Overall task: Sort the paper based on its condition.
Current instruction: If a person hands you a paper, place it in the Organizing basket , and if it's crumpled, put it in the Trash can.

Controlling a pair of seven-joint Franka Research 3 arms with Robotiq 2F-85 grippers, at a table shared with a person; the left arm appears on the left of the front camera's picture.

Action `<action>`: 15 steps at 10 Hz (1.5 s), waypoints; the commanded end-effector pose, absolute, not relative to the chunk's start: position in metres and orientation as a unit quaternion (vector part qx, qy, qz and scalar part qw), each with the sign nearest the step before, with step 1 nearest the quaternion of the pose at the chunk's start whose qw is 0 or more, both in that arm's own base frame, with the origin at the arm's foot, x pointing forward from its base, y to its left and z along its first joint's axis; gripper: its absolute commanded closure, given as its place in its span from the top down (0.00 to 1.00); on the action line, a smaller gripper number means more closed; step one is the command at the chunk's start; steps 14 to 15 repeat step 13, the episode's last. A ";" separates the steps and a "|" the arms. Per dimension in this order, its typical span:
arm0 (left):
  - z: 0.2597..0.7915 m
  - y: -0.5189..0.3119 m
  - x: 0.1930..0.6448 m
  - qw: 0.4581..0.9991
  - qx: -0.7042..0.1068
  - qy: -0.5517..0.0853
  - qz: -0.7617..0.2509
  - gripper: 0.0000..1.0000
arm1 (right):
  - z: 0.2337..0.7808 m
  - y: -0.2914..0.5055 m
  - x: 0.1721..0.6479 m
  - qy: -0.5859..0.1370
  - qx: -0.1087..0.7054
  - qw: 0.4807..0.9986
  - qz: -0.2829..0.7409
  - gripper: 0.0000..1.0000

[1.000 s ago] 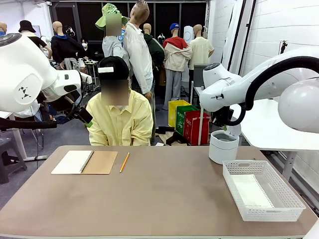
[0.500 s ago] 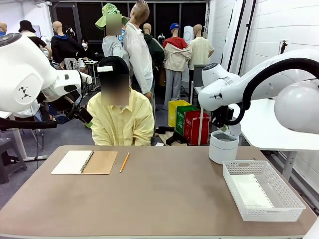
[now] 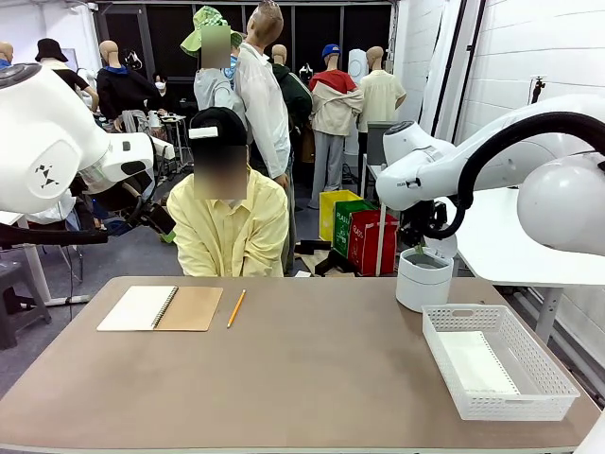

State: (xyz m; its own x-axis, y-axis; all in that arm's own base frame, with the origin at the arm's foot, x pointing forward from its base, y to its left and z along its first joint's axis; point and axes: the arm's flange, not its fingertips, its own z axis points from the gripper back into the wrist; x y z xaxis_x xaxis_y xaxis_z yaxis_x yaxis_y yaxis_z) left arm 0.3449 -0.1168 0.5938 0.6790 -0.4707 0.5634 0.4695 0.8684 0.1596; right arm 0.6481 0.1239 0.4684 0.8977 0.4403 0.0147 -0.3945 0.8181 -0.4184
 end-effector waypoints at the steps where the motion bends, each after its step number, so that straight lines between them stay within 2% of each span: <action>1: 0.594 -0.116 0.344 0.917 0.000 -0.305 -0.257 1.00 | 0.474 0.128 0.651 -0.049 -0.189 0.956 0.221 1.00; 3: 0.594 -0.116 0.344 0.917 0.000 -0.305 -0.257 1.00 | 0.476 0.129 0.648 -0.044 -0.164 0.958 0.230 1.00; 4: 0.594 -0.116 0.344 0.917 0.000 -0.305 -0.257 1.00 | 0.470 0.129 0.647 -0.055 -0.195 0.954 0.221 1.00; 15: 0.594 -0.116 0.344 0.917 0.000 -0.305 -0.257 1.00 | 0.470 0.129 0.647 -0.055 -0.195 0.954 0.221 1.00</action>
